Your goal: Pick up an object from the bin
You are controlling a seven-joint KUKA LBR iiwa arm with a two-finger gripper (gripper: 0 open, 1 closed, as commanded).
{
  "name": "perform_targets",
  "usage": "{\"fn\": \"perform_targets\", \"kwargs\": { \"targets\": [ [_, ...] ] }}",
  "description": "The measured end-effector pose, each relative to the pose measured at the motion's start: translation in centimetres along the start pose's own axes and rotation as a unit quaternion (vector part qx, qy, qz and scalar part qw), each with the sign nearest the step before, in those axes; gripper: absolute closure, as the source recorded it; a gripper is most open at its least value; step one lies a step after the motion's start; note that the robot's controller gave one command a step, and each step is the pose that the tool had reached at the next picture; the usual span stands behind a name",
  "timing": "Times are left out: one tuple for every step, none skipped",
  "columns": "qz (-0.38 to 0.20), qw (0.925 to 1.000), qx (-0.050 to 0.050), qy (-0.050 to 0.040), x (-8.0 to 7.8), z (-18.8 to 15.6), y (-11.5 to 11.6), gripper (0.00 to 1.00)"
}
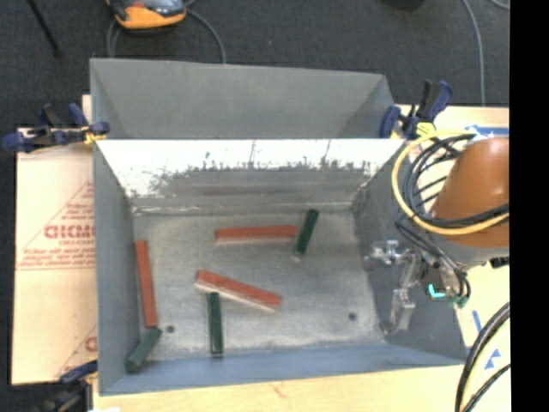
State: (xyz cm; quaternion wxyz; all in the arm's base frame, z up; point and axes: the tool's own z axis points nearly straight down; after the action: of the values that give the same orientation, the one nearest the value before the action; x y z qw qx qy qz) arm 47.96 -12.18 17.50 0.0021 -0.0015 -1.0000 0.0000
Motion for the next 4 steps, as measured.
{"fn": "perform_targets", "kwargs": {
  "targets": [
    [-0.002,1.0,0.001,-0.0038,-0.2,-0.4,0.0,0.0],
    [-0.006,1.0,0.001,-0.0043,-0.6,0.0,0.2,0.0],
    [-0.085,0.9964,0.002,-0.007,-5.3,5.4,5.8,0.0],
    [-0.094,0.9956,-0.001,-0.002,-6.1,7.6,8.6,0.0]
  ]
}}
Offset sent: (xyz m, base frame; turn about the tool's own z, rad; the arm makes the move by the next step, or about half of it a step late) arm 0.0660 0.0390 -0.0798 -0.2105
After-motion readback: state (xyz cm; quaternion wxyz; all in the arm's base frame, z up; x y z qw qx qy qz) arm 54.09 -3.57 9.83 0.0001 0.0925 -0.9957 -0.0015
